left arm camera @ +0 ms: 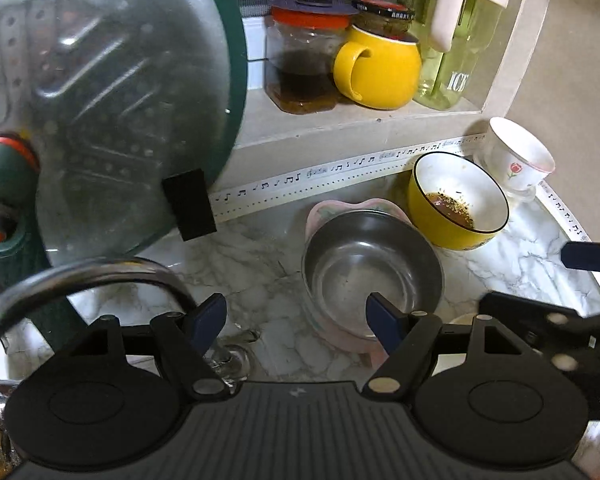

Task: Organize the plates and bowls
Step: 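Grasp the rim of the pink-handled steel pot with the left tool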

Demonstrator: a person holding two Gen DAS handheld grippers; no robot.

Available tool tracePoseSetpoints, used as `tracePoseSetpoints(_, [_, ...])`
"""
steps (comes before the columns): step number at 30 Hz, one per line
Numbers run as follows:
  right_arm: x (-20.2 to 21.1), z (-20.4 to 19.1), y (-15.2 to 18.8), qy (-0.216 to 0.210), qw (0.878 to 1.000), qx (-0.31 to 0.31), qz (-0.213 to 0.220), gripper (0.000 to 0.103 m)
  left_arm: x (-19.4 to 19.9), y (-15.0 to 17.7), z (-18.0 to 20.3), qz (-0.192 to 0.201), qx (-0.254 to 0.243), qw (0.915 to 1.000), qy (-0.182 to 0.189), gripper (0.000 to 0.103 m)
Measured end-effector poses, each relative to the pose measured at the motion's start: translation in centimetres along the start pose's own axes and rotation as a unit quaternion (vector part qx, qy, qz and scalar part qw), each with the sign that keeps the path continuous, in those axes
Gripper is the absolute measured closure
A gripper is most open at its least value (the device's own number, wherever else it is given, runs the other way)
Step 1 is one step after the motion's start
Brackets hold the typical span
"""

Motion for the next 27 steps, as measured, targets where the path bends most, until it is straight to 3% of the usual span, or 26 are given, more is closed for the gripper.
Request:
tracePoseSetpoints(9, [-4.4,2.2,-1.1,-0.011,0.997,-0.054,-0.048,0.029,-3.4,0.9,-0.9,-0.026,0.087,0.9956,0.022,0.029])
tracePoseSetpoints(11, [-5.3,2.5,-1.1,-0.011,0.996,-0.060,-0.059,0.034,-4.0,1.1,-1.2,-0.030,0.104,0.9937,0.026,0.037])
tracePoseSetpoints(17, [-8.0,2.3,-0.6,-0.014,0.994,-0.066,-0.085,0.047,-5.2,1.4,-1.5,-0.030,0.136,0.9898,0.029,0.044])
tracePoseSetpoints(27, [-10.6,1.0,0.3,-0.020,0.992,-0.060,-0.113,0.073,-6.9,1.7,-1.3,-0.039,0.134,0.9901,0.018,0.070])
Point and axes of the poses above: each gripper's, at about its wrist camera, not at the fingertips, and x roughly against the way its jaws point, z to its right, y to its underside, the point moved 6 cm from there along -x, roughly the way its jaws point, and after that the axes turned 8 degrees about y, right-handed, at the moved point
